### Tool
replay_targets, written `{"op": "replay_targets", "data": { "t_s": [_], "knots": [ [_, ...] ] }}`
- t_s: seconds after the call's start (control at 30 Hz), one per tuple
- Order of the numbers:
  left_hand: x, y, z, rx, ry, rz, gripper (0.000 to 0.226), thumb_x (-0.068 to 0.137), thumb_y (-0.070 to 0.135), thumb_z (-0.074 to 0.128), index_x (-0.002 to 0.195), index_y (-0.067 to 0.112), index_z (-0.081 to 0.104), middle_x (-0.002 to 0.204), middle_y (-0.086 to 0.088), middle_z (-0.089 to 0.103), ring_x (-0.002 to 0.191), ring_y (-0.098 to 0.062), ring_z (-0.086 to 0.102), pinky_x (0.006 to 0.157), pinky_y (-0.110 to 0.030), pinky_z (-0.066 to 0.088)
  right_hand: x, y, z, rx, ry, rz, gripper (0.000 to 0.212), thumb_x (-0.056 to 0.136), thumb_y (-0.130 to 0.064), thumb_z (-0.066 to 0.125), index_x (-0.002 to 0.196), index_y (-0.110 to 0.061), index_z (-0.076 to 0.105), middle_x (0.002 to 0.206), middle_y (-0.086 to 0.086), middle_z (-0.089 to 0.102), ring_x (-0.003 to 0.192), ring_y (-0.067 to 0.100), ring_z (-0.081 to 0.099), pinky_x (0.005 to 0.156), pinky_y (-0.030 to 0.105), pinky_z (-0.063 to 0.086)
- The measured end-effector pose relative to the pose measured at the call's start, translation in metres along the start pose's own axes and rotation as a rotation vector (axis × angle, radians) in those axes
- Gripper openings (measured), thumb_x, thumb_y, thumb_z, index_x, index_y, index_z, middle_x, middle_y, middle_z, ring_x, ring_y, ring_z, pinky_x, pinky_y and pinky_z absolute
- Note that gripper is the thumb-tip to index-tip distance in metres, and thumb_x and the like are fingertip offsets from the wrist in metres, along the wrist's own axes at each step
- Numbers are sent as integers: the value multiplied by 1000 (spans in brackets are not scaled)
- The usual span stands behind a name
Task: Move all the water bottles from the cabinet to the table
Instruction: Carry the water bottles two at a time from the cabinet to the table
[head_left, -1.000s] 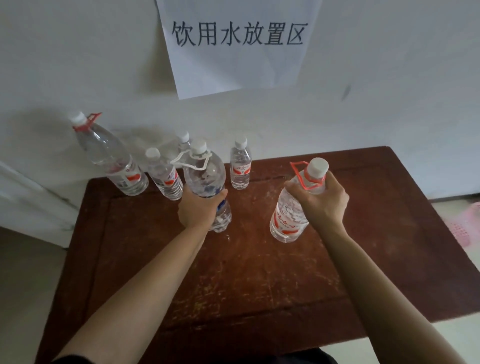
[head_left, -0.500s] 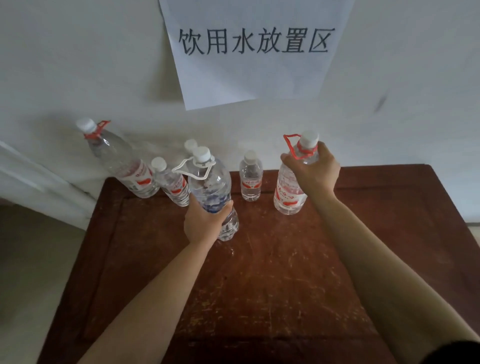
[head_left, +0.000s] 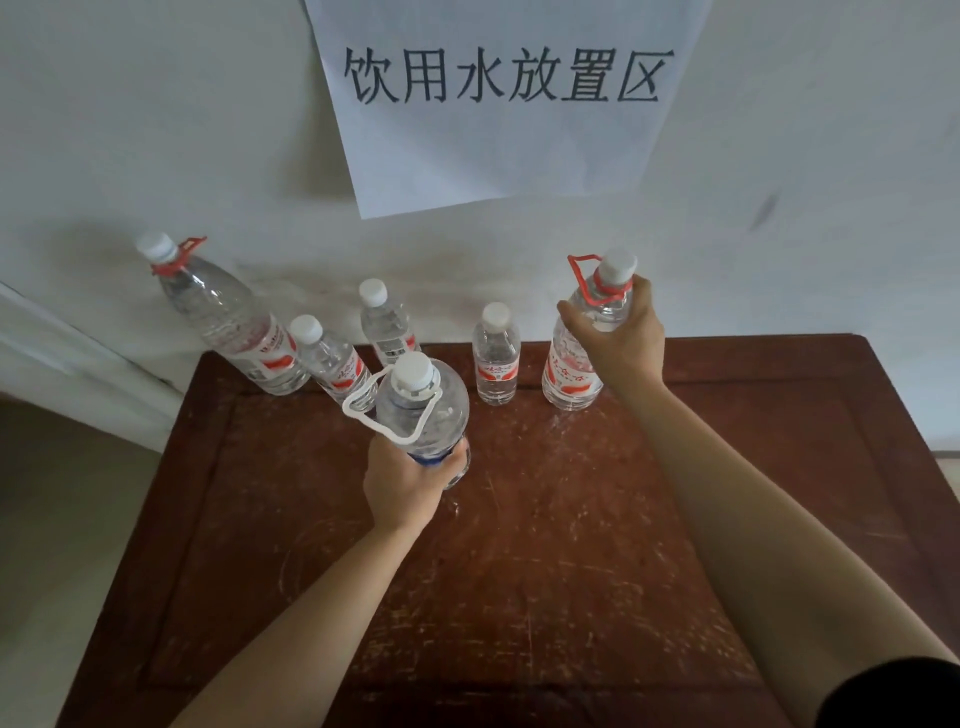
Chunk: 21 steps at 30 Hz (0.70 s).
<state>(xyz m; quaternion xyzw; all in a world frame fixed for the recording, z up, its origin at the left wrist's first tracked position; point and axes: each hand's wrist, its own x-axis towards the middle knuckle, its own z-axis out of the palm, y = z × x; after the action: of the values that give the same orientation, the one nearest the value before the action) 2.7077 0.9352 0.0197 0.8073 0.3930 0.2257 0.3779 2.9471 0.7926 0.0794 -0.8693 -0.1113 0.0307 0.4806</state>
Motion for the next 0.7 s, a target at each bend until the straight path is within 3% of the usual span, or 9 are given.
{"op": "replay_targets", "data": {
  "t_s": [0.1,0.2,0.33,0.5,0.6,0.7],
  "knots": [
    [3,-3,-3,-41,-47,16,70,68,49,84,125,17,56,119,2,65,111,-16,63,89,-35,54,-3,4,-1,-24,-43,19,92,69,-73,72,141,-33,32,139,-3,56,122,23,59,99,46,51],
    [6,-4,-11,-94,-102,6,76,68,54,82,129,19,53,123,5,64,113,-13,62,93,-30,52,-7,5,-2,-71,-65,52,97,70,-74,71,146,-32,26,145,-1,51,128,27,55,101,49,49],
    [0,-1,-18,-109,-196,-4,82,69,60,78,136,25,45,131,11,59,117,-6,58,91,-12,44,-22,11,-7,-173,-139,99,103,78,-58,74,155,-27,13,152,9,40,135,33,46,105,53,44],
    [-1,2,-24,-116,-242,-1,81,77,44,80,143,24,38,140,7,53,127,-12,52,100,-24,41,-63,26,-16,-271,-202,165,91,84,-48,72,154,-18,23,152,11,41,136,29,44,107,47,40],
    [-11,-1,-32,-28,-238,19,80,82,44,75,147,20,35,144,0,50,131,-20,49,101,-35,43,-100,31,-23,-340,-191,140,84,87,-60,61,154,-22,27,153,10,40,135,28,47,104,48,44],
    [-29,-4,-41,74,-202,80,67,92,48,61,147,17,38,141,-2,53,127,-21,52,95,-36,46,-139,43,-29,-528,-206,65,73,91,-71,40,152,-30,31,157,10,34,138,32,43,103,53,45]
  ]
}}
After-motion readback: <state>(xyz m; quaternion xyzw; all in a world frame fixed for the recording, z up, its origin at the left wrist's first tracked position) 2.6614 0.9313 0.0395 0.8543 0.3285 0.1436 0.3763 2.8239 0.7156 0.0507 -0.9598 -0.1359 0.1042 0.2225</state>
